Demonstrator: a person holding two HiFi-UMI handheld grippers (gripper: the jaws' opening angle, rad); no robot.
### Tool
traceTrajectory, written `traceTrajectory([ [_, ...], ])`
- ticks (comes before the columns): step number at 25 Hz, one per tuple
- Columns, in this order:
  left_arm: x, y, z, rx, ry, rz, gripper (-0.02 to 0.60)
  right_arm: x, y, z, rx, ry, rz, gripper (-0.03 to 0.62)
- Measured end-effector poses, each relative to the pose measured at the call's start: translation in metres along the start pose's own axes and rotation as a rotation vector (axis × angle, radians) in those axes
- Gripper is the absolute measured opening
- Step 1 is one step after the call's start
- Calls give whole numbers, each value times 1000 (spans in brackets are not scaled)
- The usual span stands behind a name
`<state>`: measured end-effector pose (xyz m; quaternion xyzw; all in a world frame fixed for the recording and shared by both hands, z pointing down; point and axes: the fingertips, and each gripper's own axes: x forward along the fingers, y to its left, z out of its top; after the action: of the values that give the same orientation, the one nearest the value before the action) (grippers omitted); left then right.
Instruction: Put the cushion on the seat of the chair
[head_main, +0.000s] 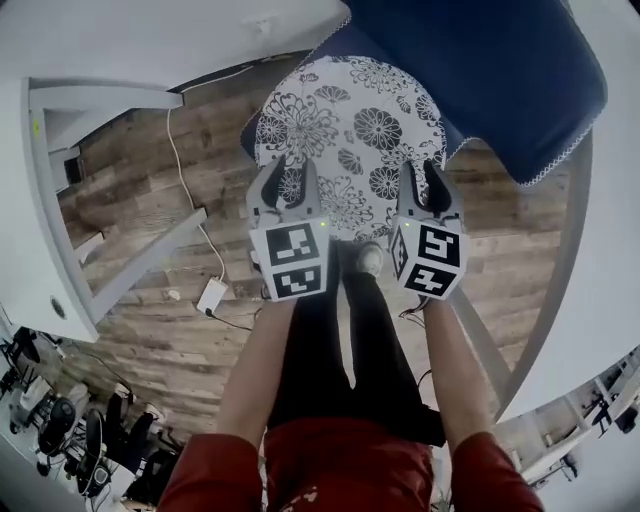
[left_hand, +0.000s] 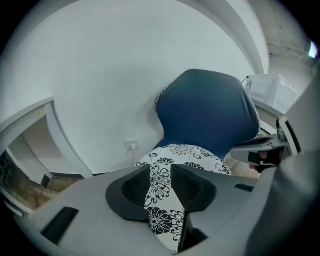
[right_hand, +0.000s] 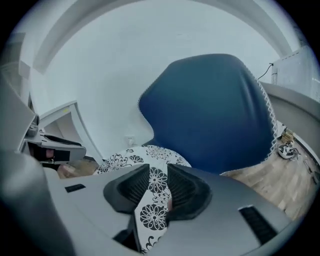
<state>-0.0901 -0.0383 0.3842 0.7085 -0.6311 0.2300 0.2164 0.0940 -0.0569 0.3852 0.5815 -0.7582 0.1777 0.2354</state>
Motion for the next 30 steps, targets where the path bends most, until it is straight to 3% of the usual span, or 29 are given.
traceTrajectory([
  [8,-83,-4,65,-28,-130,24,134,-76,11,78,0,-129,45,121],
  [20,-236,-14,185,-14,-435,74,133,-224,30,220,-118,-460,85,120],
  [30,-358,-29,255,19,-661,123,133,-336,44,292,-174,-678,122,114],
])
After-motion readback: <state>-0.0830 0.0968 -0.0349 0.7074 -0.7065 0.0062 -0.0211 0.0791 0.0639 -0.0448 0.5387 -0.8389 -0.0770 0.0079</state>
